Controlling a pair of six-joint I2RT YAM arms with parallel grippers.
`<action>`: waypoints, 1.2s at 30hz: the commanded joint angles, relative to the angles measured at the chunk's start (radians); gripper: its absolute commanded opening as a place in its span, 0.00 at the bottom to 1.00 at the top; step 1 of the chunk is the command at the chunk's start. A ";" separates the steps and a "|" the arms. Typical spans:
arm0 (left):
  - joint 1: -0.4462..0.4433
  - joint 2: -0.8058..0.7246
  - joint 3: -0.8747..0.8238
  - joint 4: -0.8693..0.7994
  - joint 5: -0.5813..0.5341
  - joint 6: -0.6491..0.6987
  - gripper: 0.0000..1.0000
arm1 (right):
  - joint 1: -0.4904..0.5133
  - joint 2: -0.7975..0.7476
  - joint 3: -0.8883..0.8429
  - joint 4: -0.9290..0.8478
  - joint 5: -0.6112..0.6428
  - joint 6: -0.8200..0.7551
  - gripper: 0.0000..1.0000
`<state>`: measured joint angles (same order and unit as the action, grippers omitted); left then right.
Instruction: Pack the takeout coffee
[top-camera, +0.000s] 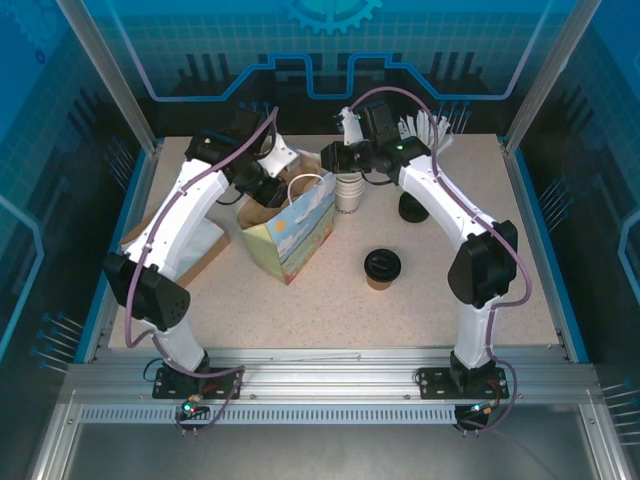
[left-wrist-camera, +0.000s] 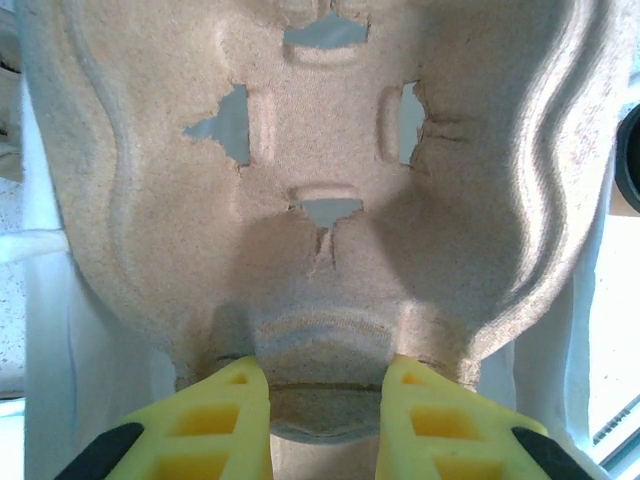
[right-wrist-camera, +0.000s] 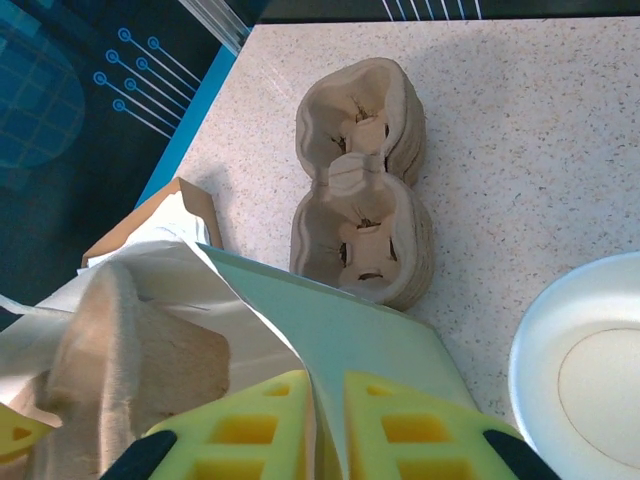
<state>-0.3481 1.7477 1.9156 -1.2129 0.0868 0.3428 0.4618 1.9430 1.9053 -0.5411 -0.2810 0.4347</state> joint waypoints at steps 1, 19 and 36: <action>0.006 0.024 0.026 -0.070 0.008 0.010 0.22 | -0.012 -0.032 -0.020 0.030 0.002 0.013 0.16; 0.006 0.112 0.090 -0.119 -0.045 -0.014 0.23 | -0.006 -0.048 -0.022 0.018 -0.006 -0.030 0.19; -0.011 0.143 0.129 -0.102 -0.032 -0.067 0.28 | -0.008 -0.146 -0.023 -0.036 0.045 -0.091 0.57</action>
<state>-0.3557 1.8698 2.0052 -1.2869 0.0639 0.3088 0.4618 1.8484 1.8900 -0.5583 -0.2611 0.3691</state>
